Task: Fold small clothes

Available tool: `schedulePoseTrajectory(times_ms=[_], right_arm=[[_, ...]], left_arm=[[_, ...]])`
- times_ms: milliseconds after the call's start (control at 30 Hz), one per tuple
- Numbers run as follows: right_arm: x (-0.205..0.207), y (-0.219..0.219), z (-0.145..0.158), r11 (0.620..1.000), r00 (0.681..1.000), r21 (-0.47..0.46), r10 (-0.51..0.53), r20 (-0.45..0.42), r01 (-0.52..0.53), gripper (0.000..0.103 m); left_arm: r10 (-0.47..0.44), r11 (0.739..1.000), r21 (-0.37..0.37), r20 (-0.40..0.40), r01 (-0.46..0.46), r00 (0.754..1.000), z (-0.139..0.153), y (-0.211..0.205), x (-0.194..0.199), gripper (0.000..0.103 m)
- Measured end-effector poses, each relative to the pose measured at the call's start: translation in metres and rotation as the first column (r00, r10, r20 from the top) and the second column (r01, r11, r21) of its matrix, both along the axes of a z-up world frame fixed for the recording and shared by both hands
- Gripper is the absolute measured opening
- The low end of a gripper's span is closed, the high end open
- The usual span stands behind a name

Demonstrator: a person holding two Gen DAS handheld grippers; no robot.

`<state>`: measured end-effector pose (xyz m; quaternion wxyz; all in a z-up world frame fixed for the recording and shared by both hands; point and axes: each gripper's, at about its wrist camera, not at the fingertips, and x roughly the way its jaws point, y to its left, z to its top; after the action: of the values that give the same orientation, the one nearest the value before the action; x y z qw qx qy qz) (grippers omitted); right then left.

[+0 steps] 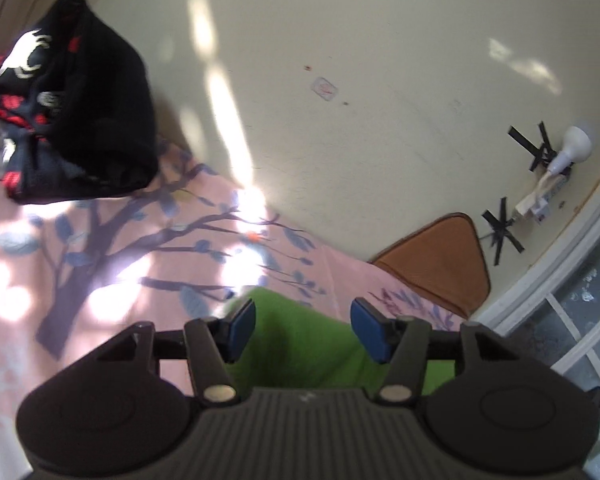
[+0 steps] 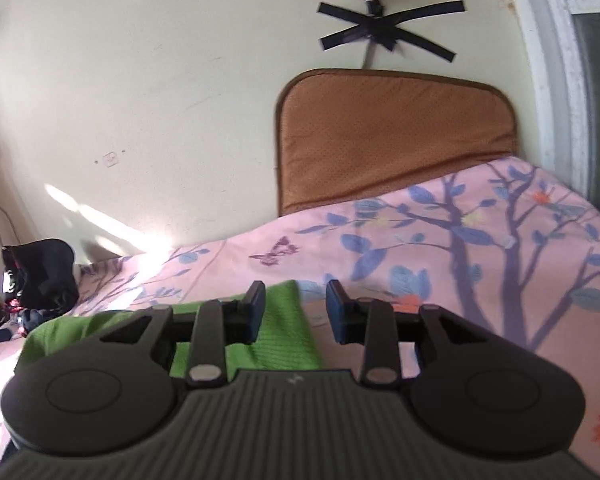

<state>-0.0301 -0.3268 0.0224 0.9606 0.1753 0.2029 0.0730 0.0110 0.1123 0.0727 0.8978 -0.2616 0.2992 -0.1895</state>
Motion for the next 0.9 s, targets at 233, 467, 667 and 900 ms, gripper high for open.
schedulePoseTrajectory(times_ms=[233,467,667,900], right_arm=[[0.062,0.039,-0.023,0.996,0.992,-0.07,0.056,-0.112,-0.064,0.028],[0.065,-0.001,-0.048,0.995,0.987,0.097,-0.018,-0.159,0.033,0.0],[0.035,-0.009,-0.041,0.981,0.987,0.187,-0.025,-0.158,0.055,0.011],[-0.086,-0.019,-0.038,0.96,0.969,0.205,0.219,-0.112,-0.193,0.031]], left_arm=[[-0.043,0.953,0.303,0.035,0.03,0.998,-0.043,-0.065,0.053,0.042],[0.014,0.924,0.381,0.011,-0.017,1.0,-0.063,-0.061,0.08,0.006],[-0.001,0.893,0.449,0.071,-0.031,0.997,-0.054,-0.066,0.057,0.007],[-0.016,0.932,0.362,0.118,-0.028,0.993,-0.028,-0.009,-0.058,0.074]])
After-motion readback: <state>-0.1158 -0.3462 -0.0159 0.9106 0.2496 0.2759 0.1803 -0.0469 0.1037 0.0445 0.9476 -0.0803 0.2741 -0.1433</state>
